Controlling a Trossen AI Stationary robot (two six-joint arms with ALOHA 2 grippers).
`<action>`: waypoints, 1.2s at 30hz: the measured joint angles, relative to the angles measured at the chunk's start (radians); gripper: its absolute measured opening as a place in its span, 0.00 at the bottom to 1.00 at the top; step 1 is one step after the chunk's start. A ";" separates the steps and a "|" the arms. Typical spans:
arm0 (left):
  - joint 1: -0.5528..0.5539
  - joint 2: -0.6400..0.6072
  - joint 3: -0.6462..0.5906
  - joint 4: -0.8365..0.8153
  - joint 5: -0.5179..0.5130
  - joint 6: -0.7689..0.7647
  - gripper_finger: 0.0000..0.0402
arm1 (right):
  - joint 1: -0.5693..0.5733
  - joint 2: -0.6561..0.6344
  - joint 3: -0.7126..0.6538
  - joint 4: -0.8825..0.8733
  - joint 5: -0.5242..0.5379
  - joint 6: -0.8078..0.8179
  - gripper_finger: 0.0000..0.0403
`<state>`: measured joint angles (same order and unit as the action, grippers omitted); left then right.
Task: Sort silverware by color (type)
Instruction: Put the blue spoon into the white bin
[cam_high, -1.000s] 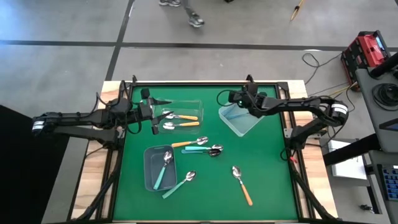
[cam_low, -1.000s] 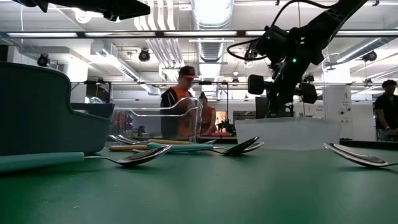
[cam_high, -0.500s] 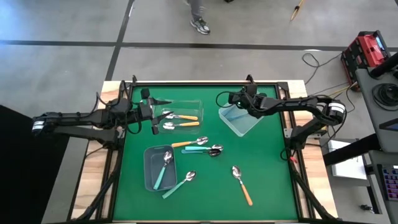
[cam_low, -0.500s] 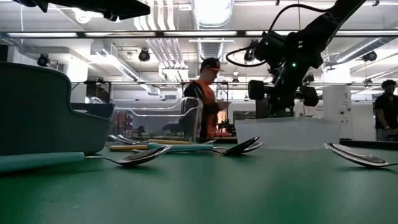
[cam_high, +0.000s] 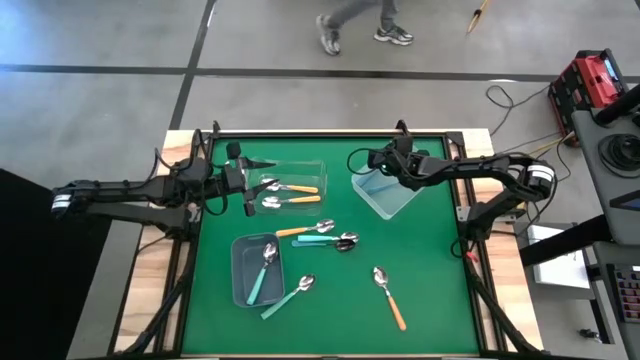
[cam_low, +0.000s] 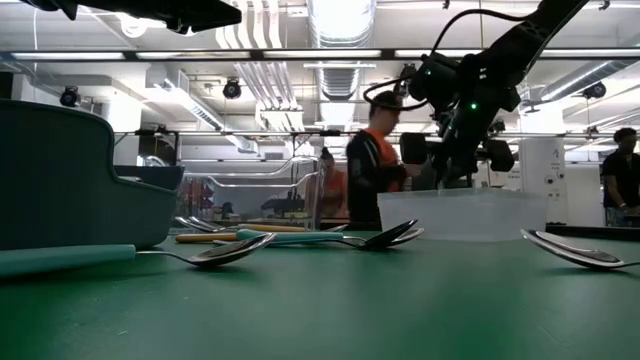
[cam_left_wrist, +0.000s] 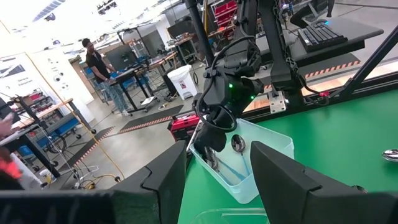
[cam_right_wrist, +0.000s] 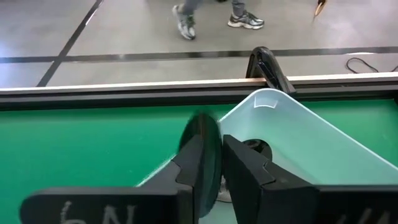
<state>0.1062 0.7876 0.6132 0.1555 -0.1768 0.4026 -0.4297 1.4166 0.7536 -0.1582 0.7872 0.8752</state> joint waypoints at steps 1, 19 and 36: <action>0.000 0.000 0.000 0.000 0.000 0.000 0.40 | 0.000 0.000 0.000 0.000 0.000 0.000 0.14; 0.000 0.000 0.000 0.000 0.000 0.000 0.40 | 0.000 -0.002 0.000 0.004 -0.096 -0.022 0.15; 0.000 0.000 0.000 0.000 0.000 0.000 0.40 | 0.000 -0.002 0.088 -0.259 -0.429 0.053 0.12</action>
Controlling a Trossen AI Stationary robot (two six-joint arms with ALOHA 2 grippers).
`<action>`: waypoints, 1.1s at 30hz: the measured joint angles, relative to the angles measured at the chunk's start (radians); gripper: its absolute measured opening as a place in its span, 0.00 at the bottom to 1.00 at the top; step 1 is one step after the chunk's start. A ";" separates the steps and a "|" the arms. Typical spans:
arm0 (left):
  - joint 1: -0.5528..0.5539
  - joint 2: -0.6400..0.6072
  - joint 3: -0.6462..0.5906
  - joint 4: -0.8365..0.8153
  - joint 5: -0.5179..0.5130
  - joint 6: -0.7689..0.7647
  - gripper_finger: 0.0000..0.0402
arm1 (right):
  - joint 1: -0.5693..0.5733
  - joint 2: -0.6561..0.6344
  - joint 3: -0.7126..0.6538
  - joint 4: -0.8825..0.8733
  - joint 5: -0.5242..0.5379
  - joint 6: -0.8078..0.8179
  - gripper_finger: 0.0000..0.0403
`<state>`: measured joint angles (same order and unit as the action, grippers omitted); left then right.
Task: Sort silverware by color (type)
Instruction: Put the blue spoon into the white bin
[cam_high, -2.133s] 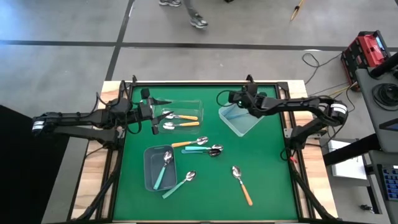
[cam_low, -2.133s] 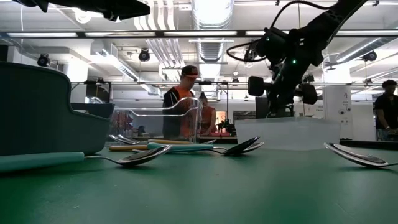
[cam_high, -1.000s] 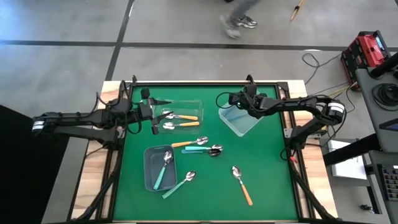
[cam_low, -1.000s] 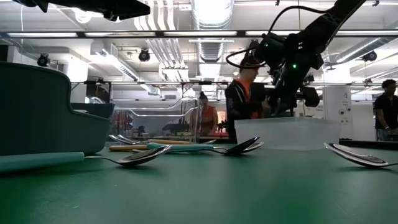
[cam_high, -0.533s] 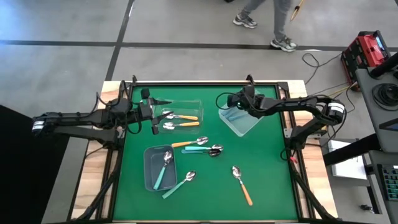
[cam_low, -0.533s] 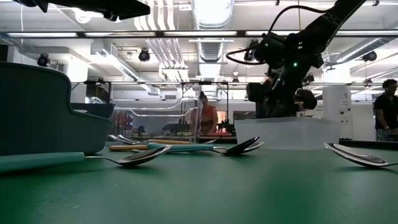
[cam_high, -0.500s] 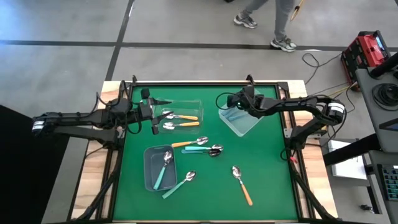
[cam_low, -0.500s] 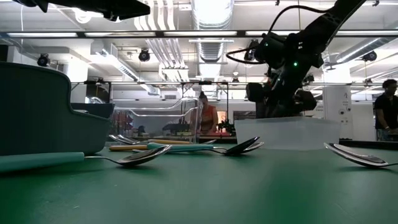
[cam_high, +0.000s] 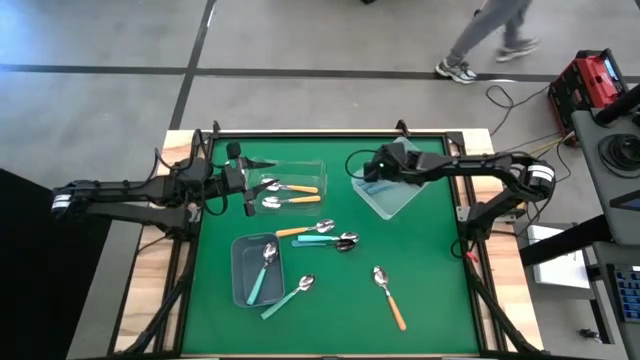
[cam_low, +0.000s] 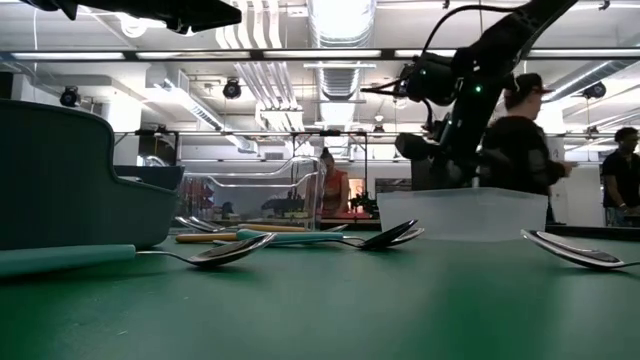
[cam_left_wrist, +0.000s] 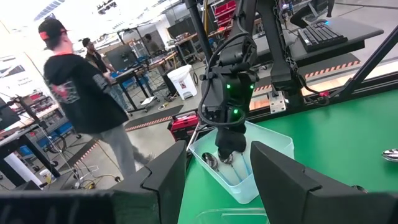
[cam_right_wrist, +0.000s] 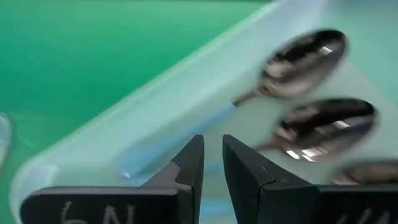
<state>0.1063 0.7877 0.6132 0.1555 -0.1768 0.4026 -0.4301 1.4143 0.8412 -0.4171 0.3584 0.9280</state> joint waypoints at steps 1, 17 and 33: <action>0.000 0.000 0.000 0.000 0.000 0.000 0.40 | 0.000 0.000 0.012 -0.043 -0.005 0.007 0.12; 0.000 0.000 0.000 0.001 0.000 0.000 0.40 | 0.013 0.034 0.023 -0.102 -0.070 0.014 0.11; 0.000 0.000 0.000 0.000 0.000 0.000 0.40 | 0.016 0.144 0.022 -0.114 -0.150 -0.027 0.11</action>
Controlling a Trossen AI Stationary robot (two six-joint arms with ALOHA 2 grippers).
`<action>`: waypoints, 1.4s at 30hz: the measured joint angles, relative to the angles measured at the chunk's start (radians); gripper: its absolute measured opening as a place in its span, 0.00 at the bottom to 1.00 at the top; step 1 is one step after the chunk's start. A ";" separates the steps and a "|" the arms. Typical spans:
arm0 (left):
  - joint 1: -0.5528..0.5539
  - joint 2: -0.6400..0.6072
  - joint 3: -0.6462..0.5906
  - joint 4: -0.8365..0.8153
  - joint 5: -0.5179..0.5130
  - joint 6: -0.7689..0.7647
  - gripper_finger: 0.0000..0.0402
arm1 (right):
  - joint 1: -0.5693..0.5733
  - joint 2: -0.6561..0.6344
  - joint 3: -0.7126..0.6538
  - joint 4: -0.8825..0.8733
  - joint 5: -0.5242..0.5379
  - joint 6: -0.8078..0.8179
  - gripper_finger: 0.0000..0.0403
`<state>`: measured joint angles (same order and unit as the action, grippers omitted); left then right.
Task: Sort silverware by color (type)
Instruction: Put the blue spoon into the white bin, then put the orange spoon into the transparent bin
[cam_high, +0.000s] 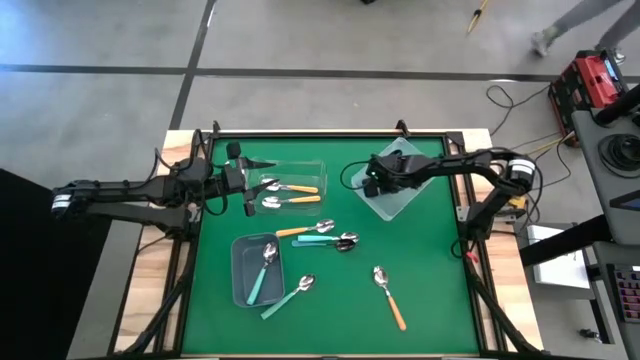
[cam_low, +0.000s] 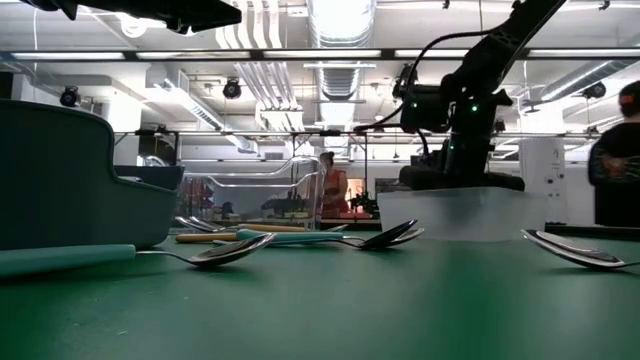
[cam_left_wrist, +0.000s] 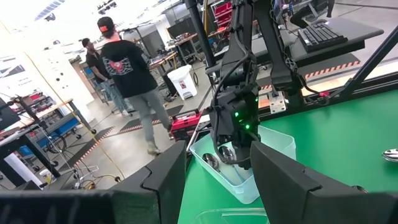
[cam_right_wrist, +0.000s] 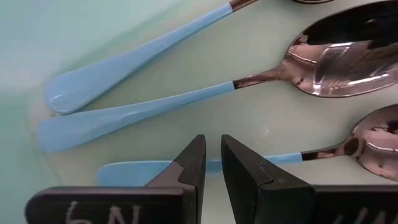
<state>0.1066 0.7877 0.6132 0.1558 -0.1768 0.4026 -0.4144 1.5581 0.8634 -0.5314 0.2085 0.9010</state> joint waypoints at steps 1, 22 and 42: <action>0.000 0.000 0.000 0.000 0.000 0.000 0.40 | 0.000 -0.007 0.000 -0.003 -0.006 -0.005 0.11; 0.000 0.000 0.000 0.000 0.000 0.000 0.40 | 0.004 -0.057 0.042 -0.115 0.039 -0.022 0.11; 0.000 0.000 0.000 0.025 0.000 -0.049 0.40 | 0.303 -0.091 0.483 -0.275 0.142 -0.232 0.11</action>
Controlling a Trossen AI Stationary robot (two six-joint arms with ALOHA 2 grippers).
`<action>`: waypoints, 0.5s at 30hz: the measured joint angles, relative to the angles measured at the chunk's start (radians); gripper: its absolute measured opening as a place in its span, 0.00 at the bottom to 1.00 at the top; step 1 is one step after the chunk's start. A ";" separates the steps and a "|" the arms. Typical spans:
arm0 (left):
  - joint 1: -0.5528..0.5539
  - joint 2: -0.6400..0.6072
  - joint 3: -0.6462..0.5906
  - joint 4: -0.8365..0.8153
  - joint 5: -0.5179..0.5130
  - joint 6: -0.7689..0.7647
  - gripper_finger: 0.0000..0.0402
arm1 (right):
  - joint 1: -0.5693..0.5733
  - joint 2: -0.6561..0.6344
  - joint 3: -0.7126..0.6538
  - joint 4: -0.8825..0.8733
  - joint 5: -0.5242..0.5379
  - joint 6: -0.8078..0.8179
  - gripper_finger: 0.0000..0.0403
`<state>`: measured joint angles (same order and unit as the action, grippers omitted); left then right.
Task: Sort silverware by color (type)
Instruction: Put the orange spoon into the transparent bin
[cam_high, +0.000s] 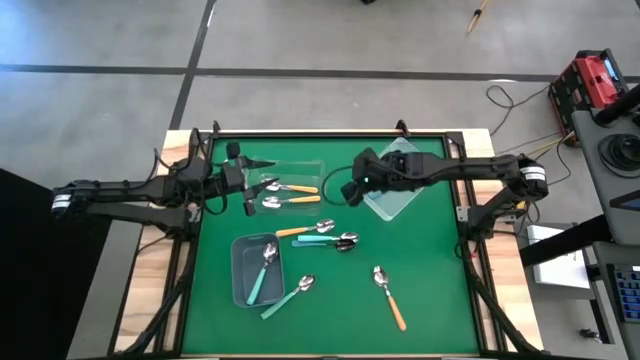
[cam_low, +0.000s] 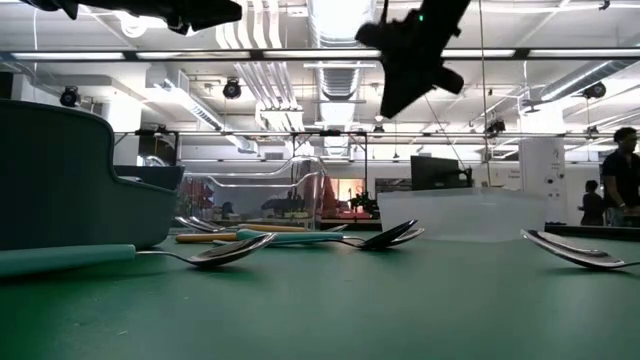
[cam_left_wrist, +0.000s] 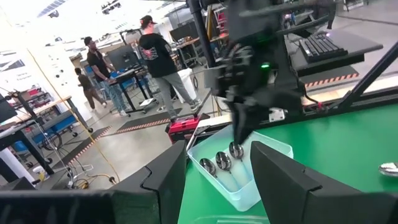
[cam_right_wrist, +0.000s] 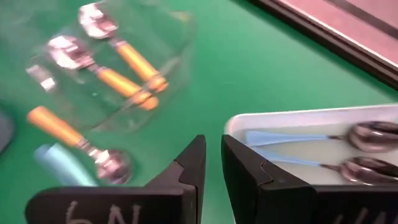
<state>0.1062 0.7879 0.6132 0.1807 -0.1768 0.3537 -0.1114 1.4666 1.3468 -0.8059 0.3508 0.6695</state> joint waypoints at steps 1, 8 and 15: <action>0.000 0.000 0.000 0.004 0.000 -0.006 0.40 | 0.022 0.000 0.005 0.000 0.000 -0.001 0.11; 0.000 0.000 0.000 0.013 0.000 -0.034 0.40 | 0.164 0.002 0.008 -0.002 -0.019 0.039 0.11; 0.000 0.010 0.000 0.015 0.000 -0.062 0.40 | 0.274 0.002 0.008 -0.002 -0.110 0.139 0.11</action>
<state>0.1063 0.7979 0.6132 0.1957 -0.1764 0.2912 0.1625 1.4685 1.3544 -0.8082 0.2403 0.8088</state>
